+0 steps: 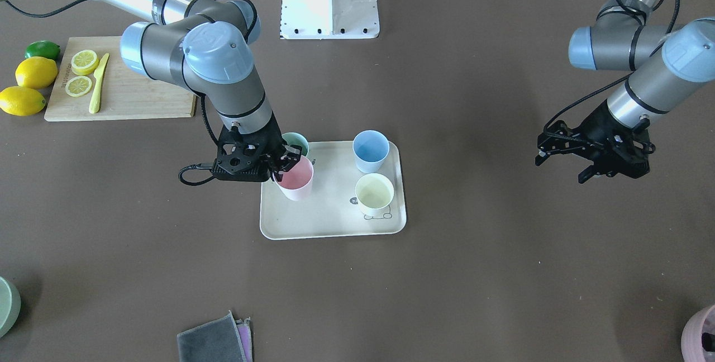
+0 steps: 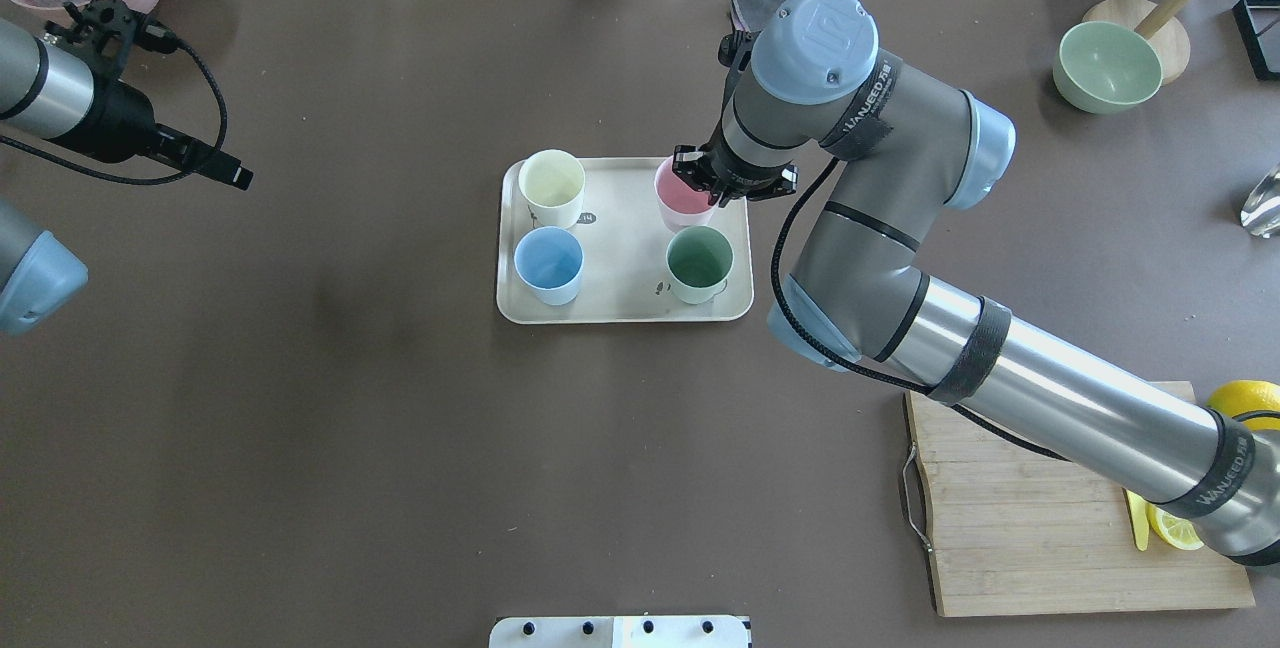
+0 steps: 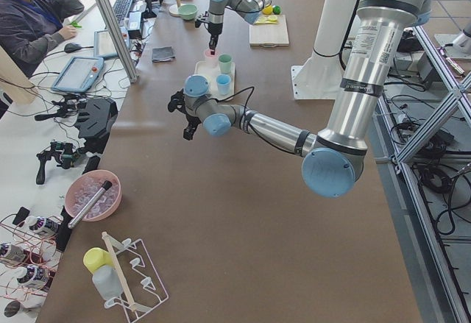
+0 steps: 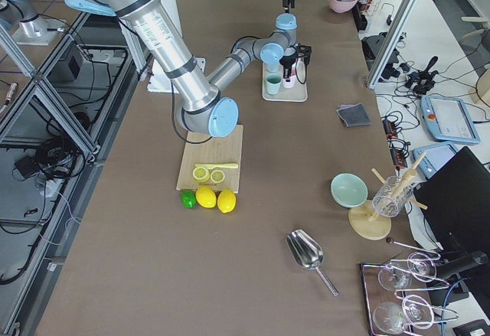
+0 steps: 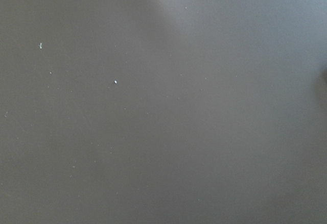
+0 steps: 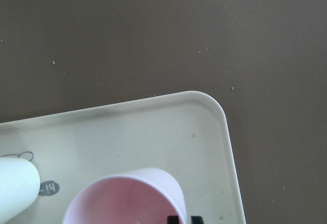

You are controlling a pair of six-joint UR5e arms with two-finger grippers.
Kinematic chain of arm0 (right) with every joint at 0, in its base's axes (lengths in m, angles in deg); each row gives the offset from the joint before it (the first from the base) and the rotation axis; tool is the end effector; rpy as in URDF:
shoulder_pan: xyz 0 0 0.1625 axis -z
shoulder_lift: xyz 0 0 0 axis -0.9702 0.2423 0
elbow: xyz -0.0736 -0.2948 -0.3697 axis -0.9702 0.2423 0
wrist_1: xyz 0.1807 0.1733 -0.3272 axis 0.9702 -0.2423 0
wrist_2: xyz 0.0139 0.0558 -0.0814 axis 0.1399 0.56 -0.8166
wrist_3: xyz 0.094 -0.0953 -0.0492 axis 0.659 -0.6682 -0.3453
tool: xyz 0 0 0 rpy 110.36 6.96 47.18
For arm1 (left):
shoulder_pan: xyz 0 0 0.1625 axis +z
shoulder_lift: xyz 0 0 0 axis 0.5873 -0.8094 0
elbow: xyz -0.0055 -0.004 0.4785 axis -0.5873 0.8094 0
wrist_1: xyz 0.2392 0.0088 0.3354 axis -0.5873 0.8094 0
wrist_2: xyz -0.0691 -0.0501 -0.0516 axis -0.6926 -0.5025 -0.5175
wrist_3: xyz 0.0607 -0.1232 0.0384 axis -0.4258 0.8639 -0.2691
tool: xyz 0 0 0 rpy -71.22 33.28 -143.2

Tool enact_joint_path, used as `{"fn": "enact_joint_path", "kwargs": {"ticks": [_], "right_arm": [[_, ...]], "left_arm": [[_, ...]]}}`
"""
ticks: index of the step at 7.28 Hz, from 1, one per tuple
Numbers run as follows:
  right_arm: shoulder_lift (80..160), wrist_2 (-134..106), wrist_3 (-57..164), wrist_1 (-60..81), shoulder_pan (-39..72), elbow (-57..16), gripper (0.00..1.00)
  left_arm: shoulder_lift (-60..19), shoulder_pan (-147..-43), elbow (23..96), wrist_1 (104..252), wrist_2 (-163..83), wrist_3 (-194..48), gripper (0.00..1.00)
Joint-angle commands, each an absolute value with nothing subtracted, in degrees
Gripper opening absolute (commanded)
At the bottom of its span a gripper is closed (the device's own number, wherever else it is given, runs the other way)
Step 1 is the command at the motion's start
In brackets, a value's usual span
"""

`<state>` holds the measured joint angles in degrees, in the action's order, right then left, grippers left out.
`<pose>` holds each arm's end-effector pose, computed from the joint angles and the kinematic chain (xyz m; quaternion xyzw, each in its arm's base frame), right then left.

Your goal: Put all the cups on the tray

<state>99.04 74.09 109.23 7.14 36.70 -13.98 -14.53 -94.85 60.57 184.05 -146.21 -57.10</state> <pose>-0.5597 -0.5645 0.2985 0.0428 -0.4260 0.0972 0.8985 0.2910 -0.5708 0.5228 0.1778 0.4520 0.1354 0.8636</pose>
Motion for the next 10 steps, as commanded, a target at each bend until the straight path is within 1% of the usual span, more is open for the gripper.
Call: {"fn": "enact_joint_path", "kwargs": {"ticks": [1, 2, 4, 5, 6, 7, 8, 10], "right_arm": [[98.4, 73.8, 108.7, 7.3, 36.5, -12.7, 0.56], [98.0, 73.8, 108.2, 7.2, 36.2, -12.5, 1.00], [97.0, 76.6, 103.7, 6.5, 32.1, -12.5, 1.00], [97.5, 82.2, 99.0, 4.0, 28.1, -13.2, 1.00], [99.6, 85.0, 92.2, 0.4, 24.3, -15.9, 1.00], [104.5, 86.3, 83.4, -3.2, 20.3, -20.5, 1.00], [109.0, 88.7, 74.3, -7.1, 15.4, -24.2, 1.00], [117.0, 91.0, 57.3, -13.3, 7.3, -29.7, 1.00]], "left_arm": [[-14.2, -94.9, 60.1, 185.0, -146.2, -57.1, 0.98], [-14.2, -94.9, 59.9, 185.0, -146.2, -57.2, 0.98], [-13.0, -94.9, 58.3, 185.0, -146.0, -57.4, 0.98], [-8.0, -95.3, 58.4, 188.6, -142.9, -57.8, 0.98], [-6.3, -99.2, 58.1, 187.1, -146.8, -58.0, 0.98], [-2.9, -105.5, 58.0, 185.7, -151.9, -64.2, 0.98], [1.3, -111.8, 58.1, 182.0, -155.3, -77.7, 0.98], [1.4, -123.2, 58.8, 161.2, -155.8, -98.7, 0.98]]}}
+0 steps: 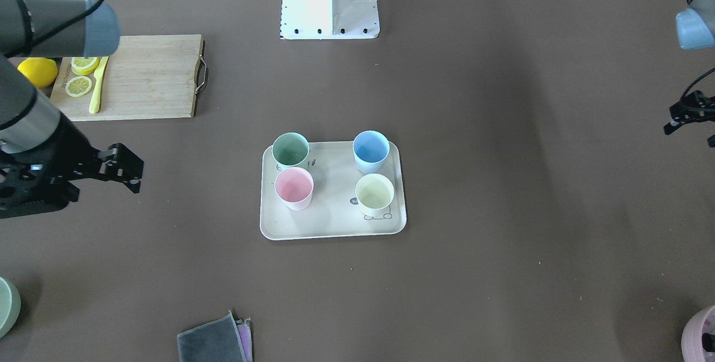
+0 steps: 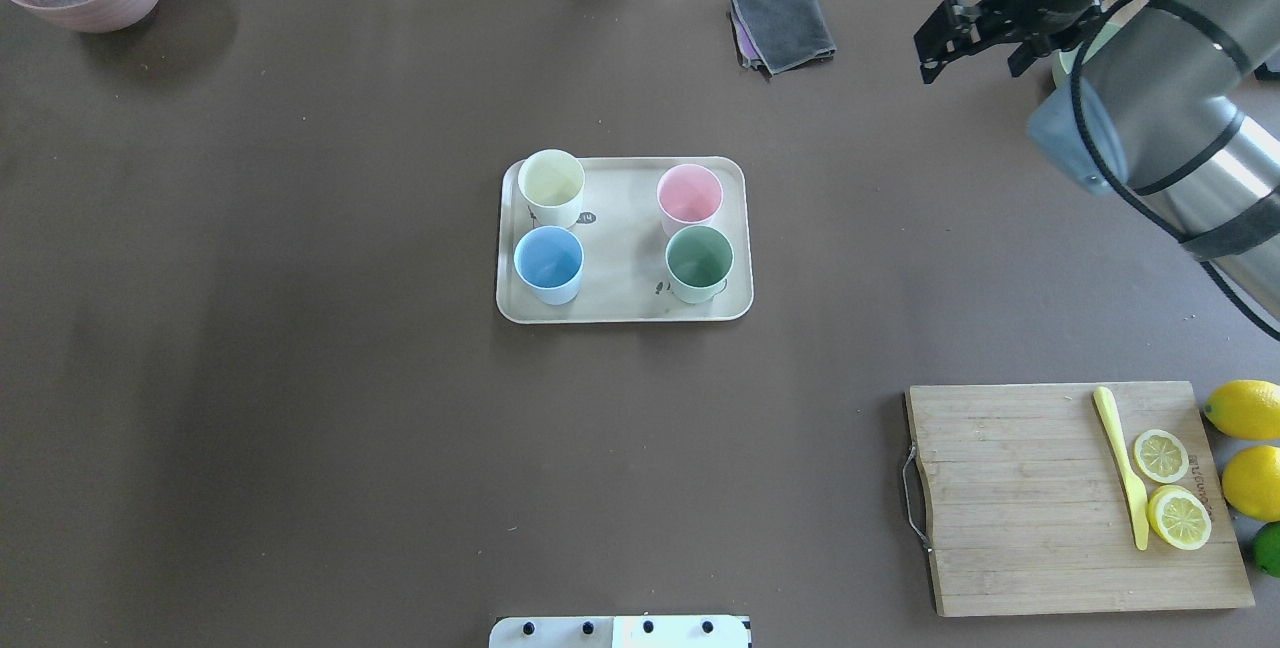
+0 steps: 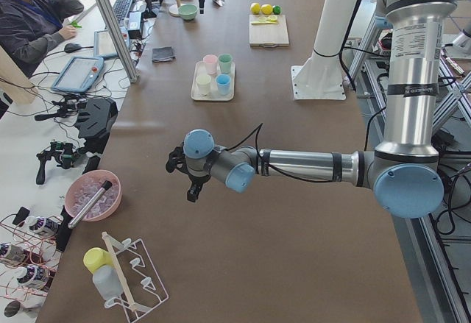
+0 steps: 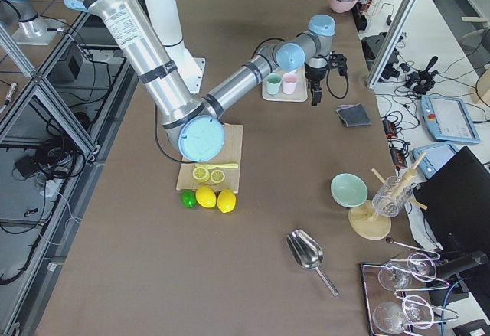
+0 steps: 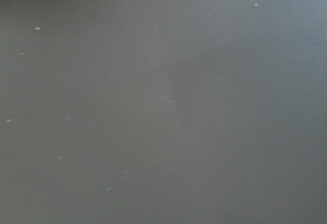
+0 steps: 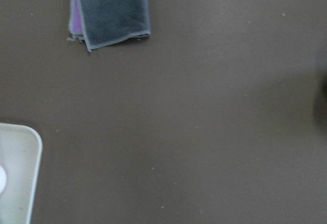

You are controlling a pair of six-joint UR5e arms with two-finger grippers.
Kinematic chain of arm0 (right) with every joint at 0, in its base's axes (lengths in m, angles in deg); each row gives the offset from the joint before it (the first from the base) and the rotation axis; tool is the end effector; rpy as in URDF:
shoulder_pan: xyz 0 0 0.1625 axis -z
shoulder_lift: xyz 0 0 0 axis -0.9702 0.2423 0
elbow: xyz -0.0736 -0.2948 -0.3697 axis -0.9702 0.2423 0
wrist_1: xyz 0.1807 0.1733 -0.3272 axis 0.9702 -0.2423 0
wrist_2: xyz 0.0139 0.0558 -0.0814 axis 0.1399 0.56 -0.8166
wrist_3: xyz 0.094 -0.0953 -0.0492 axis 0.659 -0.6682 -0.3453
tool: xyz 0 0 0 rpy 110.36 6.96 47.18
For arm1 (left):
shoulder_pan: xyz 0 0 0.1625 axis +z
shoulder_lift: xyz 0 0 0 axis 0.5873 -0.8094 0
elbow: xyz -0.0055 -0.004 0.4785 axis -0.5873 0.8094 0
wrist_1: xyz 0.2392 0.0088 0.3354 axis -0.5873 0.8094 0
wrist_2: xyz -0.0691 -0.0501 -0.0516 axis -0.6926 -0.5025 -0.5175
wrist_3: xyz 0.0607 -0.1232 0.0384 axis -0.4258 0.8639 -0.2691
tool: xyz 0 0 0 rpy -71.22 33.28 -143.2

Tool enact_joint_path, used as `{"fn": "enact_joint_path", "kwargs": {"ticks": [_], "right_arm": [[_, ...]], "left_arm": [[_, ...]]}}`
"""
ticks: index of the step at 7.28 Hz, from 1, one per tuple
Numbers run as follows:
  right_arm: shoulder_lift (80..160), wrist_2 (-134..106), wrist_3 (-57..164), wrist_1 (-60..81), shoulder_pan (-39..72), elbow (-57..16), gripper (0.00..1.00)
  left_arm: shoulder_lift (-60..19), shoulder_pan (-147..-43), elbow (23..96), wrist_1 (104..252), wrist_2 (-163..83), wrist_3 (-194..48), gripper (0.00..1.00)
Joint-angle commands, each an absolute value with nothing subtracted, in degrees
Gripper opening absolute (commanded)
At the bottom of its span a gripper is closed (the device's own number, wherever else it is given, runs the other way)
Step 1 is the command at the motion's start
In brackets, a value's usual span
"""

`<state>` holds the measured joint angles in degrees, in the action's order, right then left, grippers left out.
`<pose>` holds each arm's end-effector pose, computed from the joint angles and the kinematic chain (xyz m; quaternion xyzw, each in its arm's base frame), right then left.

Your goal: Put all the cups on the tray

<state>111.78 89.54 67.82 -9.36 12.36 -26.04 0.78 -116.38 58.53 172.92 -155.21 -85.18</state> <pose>-0.2606 -0.6354 0.3956 0.0729 -0.3823 -0.0450 0.9200 0.0549 -0.5008 0.7103 0.1130 0.4064 0.1224 0.8984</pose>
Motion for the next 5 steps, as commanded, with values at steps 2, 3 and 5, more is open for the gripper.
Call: {"fn": "enact_joint_path", "kwargs": {"ticks": [2, 3, 5], "right_arm": [[124.9, 96.0, 42.8, -18.4, -0.7, -32.1, 1.00], [130.7, 96.0, 37.2, -18.4, -3.0, -33.5, 1.00], [141.3, 95.0, 35.7, -13.6, -4.2, -31.4, 1.00]], "left_arm": [[-2.2, -127.4, 63.2, 137.0, -149.9, -110.7, 0.98], [-6.0, -127.6, 64.2, 127.7, -146.1, -111.1, 0.98], [-3.9, -128.6, 67.4, 128.3, -146.5, -110.5, 0.98]]}}
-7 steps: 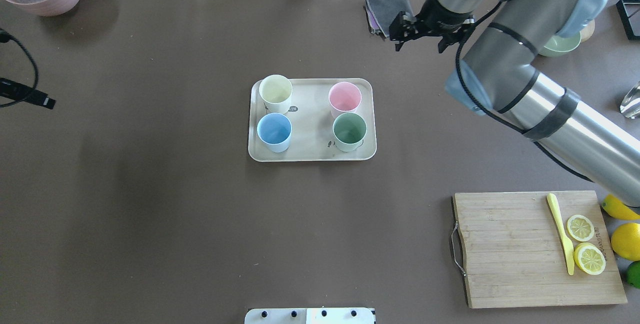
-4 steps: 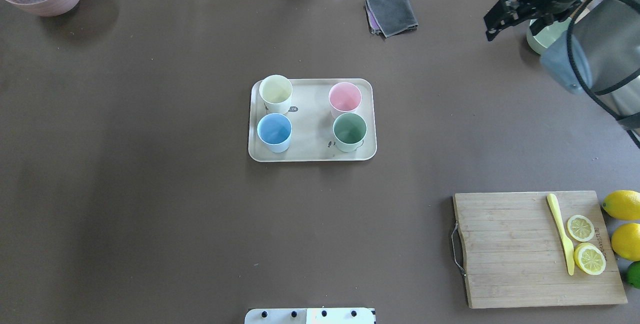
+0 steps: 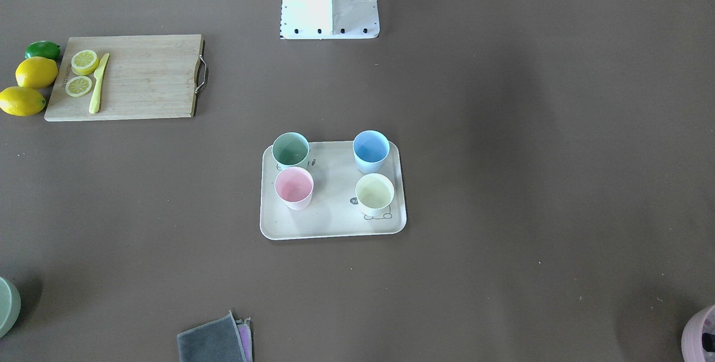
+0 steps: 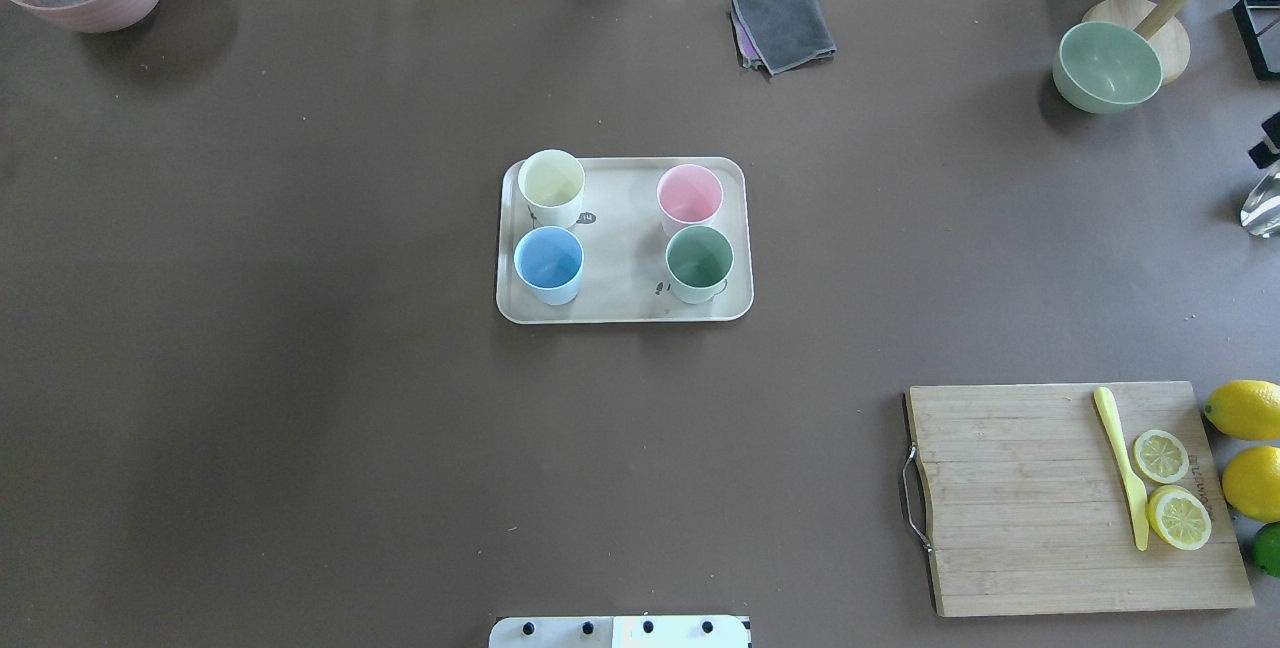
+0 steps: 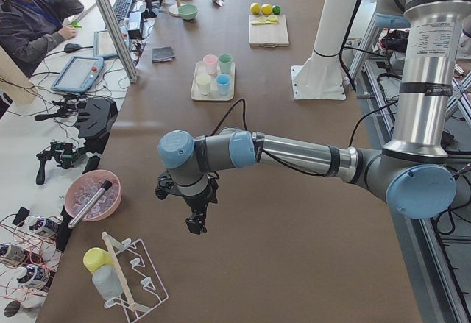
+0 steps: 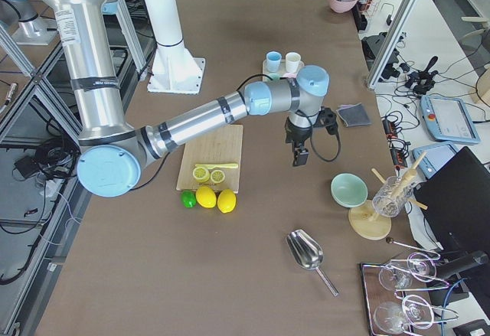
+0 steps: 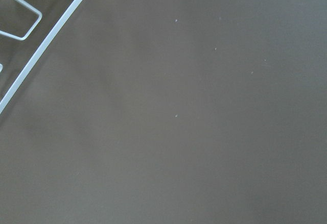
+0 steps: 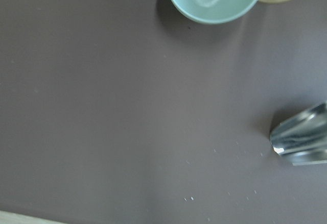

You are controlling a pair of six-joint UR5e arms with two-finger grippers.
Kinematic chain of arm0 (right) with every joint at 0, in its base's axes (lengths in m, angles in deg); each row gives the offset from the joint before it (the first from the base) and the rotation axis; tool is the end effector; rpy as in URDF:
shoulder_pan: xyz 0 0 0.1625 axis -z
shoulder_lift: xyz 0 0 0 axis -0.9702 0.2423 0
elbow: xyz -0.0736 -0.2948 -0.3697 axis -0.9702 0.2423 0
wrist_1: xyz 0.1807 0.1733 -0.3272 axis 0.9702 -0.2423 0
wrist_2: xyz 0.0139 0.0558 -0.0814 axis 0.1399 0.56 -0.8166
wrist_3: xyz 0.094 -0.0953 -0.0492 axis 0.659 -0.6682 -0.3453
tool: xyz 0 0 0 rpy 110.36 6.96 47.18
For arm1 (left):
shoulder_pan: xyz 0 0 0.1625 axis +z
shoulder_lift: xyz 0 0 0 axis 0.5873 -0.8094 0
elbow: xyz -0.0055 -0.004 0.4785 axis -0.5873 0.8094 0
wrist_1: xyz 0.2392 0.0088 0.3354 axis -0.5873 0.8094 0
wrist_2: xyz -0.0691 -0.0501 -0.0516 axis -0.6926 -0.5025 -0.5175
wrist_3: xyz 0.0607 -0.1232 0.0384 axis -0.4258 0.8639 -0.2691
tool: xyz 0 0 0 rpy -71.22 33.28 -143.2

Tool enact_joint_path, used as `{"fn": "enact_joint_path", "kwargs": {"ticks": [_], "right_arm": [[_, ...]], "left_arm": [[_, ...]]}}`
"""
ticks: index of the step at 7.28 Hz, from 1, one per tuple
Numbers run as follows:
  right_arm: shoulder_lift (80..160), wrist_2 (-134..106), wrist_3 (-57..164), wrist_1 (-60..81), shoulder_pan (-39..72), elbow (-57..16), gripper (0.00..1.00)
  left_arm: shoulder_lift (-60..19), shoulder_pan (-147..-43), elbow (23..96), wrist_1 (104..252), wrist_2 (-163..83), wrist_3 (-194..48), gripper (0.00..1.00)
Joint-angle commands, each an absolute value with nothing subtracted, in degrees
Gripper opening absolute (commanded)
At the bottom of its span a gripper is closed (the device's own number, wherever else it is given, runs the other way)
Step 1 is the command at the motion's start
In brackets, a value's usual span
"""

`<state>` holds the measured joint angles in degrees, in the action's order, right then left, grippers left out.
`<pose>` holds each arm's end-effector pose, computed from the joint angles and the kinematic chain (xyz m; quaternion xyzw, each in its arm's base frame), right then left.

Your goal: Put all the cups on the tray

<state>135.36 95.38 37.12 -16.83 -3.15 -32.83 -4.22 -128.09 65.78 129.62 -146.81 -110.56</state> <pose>-0.0609 -0.5167 0.5982 0.0132 -0.3619 -0.1053 0.9262 -0.0626 -0.4850 0.6975 -0.0220 0.3407 0.1359 0.9300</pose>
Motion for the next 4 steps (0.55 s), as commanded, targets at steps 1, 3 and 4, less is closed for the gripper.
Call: {"fn": "enact_joint_path", "kwargs": {"ticks": [1, 3, 4], "right_arm": [[144.8, 94.8, 36.1, -11.5, -4.7, -28.8, 1.00], [148.3, 94.8, 35.7, -7.2, -8.5, -26.8, 1.00], [148.5, 94.9, 35.7, -7.2, -9.6, -27.3, 1.00]], "left_arm": [[-4.1, -128.4, 67.6, 128.4, -146.5, -110.4, 0.98], [-4.0, -128.5, 69.1, 128.4, -146.5, -110.5, 0.98], [-3.7, -128.5, 71.1, 128.4, -146.6, -110.8, 0.98]]}}
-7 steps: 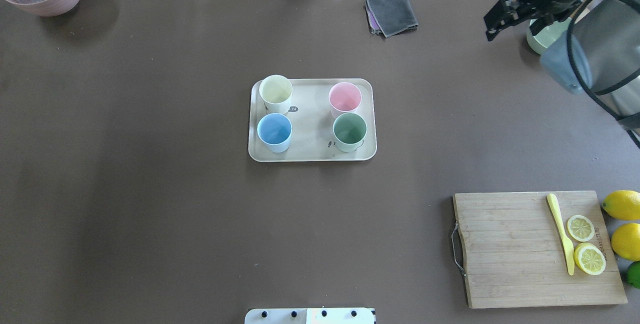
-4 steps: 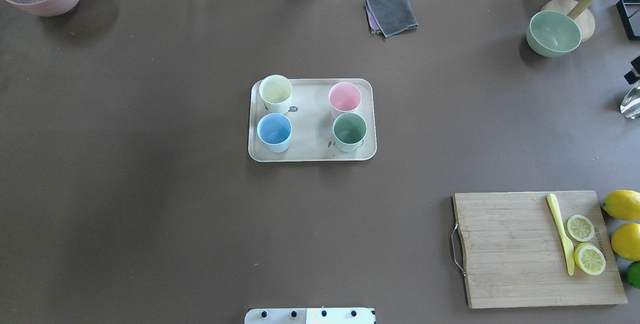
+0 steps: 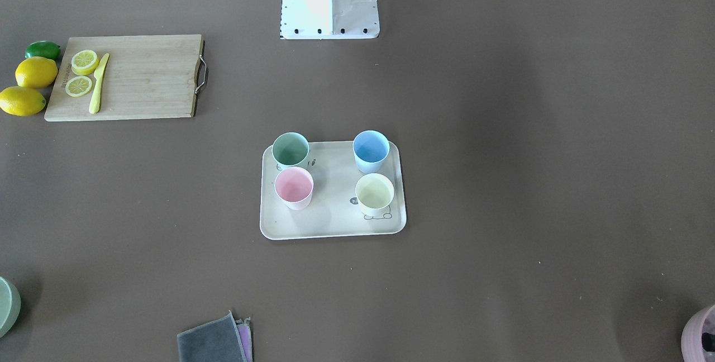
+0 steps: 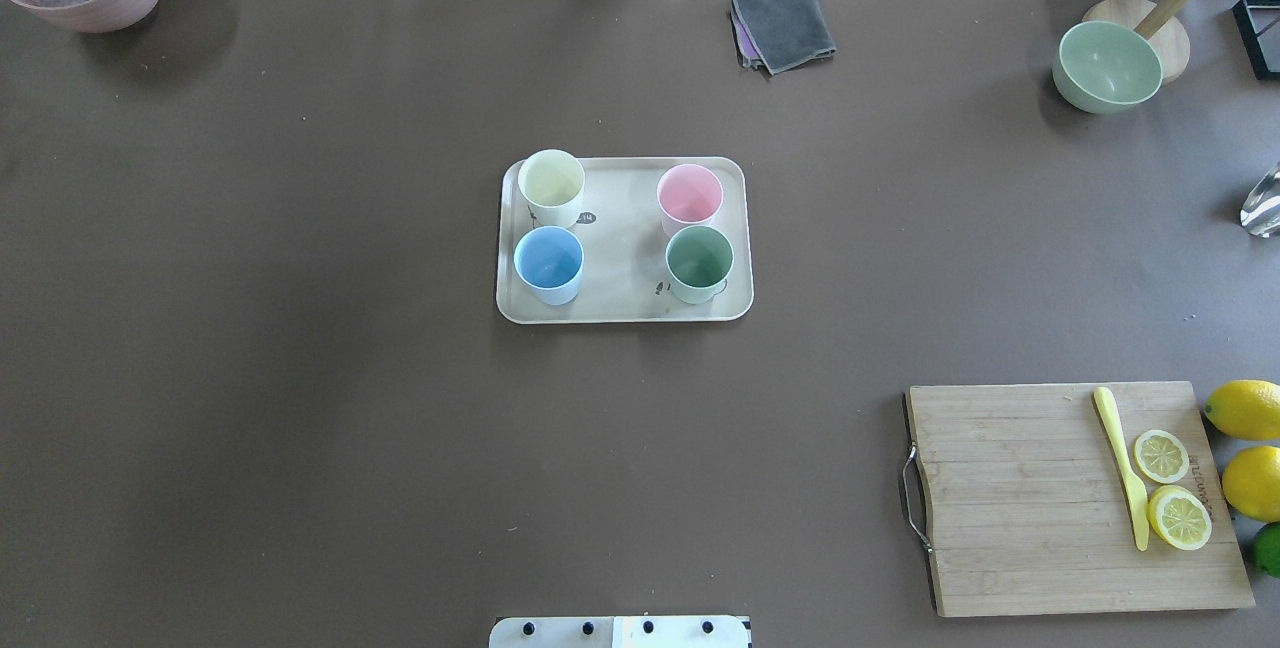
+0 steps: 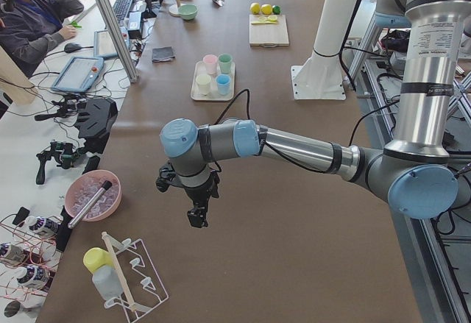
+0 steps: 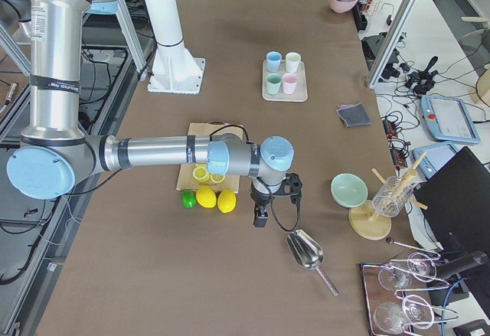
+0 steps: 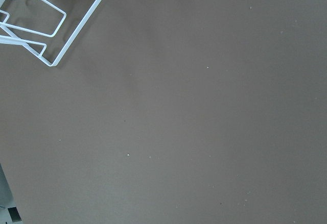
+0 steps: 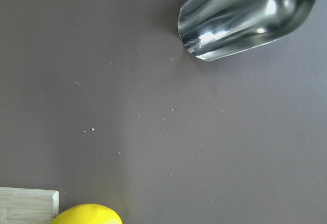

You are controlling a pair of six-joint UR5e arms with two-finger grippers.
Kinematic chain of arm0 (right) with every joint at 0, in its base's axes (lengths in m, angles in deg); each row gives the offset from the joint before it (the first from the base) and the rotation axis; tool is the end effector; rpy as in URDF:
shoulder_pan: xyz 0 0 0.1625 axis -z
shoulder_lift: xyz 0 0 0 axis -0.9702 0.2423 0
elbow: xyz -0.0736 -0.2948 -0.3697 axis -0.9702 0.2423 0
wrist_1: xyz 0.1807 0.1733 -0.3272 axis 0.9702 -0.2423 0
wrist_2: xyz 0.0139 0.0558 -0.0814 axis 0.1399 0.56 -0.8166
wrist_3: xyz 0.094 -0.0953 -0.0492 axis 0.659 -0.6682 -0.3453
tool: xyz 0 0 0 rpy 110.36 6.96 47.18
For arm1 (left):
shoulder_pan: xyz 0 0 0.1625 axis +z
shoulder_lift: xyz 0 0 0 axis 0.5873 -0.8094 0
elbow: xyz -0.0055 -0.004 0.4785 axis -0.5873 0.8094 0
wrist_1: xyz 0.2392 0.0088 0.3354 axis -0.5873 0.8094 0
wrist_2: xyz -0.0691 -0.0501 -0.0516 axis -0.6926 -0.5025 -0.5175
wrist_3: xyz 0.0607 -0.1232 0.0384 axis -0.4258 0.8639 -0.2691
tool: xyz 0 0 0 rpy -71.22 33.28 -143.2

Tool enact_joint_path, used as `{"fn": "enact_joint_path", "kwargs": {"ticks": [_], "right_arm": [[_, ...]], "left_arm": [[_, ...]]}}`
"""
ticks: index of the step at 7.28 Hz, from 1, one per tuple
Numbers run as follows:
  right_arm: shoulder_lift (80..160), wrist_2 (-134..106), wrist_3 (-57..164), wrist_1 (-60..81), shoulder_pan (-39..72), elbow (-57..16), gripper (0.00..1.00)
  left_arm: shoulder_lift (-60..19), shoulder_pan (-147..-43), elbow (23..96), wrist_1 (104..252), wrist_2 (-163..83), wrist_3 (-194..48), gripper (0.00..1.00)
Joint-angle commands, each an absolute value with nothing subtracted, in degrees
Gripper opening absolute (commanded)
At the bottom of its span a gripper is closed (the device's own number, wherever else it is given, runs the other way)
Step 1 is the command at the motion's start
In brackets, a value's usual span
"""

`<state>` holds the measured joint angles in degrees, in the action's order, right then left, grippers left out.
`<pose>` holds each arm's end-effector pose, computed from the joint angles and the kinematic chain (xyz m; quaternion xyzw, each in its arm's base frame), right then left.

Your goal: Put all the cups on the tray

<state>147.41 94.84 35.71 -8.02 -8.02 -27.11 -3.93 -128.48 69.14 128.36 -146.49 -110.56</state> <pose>-0.0061 -0.4280 0.7316 -0.0397 -0.3535 -0.0495 0.9333 -0.0664 -0.4816 0.6752 -0.0069 0.3354 0.1385 0.9318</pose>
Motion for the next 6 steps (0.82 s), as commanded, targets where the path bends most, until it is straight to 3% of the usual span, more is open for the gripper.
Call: {"fn": "enact_joint_path", "kwargs": {"ticks": [1, 5, 6], "right_arm": [[148.1, 94.9, 35.7, -7.2, -10.2, -28.7, 1.00], [148.0, 95.1, 35.7, -7.1, -10.8, -30.6, 1.00], [147.7, 95.2, 35.8, -7.1, -10.8, -30.6, 1.00]], "left_arm": [[-3.4, -128.5, 72.9, 128.4, -146.6, -110.8, 0.98], [-3.4, -128.4, 73.6, 132.1, -146.6, -110.7, 0.98], [-3.6, -128.5, 70.4, 132.5, -146.8, -110.5, 0.98]]}}
